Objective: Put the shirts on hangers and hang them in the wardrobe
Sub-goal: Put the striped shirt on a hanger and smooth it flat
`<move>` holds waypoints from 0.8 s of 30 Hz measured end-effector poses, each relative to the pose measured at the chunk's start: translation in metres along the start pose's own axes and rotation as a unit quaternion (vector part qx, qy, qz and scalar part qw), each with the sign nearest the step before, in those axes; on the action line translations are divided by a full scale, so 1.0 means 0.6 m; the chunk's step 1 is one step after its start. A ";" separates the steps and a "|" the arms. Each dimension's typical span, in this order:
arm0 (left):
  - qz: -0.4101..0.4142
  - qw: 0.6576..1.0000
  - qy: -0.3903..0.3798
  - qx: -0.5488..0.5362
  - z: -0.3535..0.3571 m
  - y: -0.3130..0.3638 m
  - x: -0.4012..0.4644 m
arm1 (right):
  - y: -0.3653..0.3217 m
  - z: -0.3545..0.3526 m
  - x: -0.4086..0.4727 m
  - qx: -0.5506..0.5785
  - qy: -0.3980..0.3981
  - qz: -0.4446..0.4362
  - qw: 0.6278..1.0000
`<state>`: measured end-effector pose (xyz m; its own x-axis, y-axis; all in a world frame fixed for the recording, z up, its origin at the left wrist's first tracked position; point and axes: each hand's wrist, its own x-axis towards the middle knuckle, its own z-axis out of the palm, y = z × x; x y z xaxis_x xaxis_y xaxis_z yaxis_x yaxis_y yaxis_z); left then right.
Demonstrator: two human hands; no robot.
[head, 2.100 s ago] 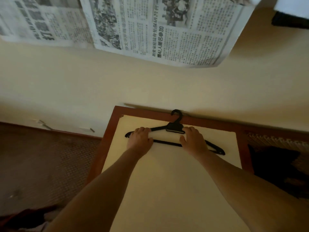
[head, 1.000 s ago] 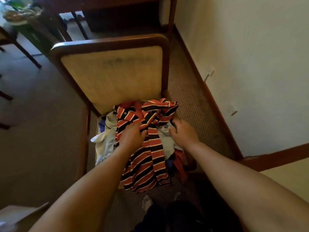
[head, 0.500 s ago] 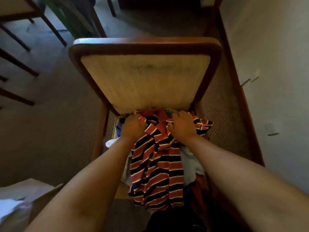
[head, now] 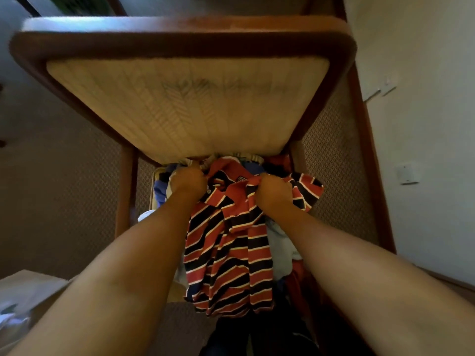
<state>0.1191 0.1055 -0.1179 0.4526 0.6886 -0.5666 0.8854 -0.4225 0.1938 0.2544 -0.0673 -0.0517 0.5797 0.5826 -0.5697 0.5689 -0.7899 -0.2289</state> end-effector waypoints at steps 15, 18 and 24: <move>0.155 0.987 0.022 -0.041 -0.042 0.013 -0.126 | 0.019 -0.117 -0.222 0.357 0.247 -0.019 0.901; 0.224 0.963 0.007 -0.151 -0.075 0.055 -0.167 | 0.017 -0.149 -0.302 0.383 0.302 -0.016 0.873; 0.321 0.936 -0.132 -0.055 -0.108 0.171 -0.263 | 0.029 -0.179 -0.453 0.418 0.397 0.005 0.817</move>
<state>0.1452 -0.0084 0.0434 0.8658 0.1377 -0.4811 0.4528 -0.6250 0.6359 0.1694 -0.2186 0.1837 0.9667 0.2526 0.0408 0.1564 -0.4571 -0.8756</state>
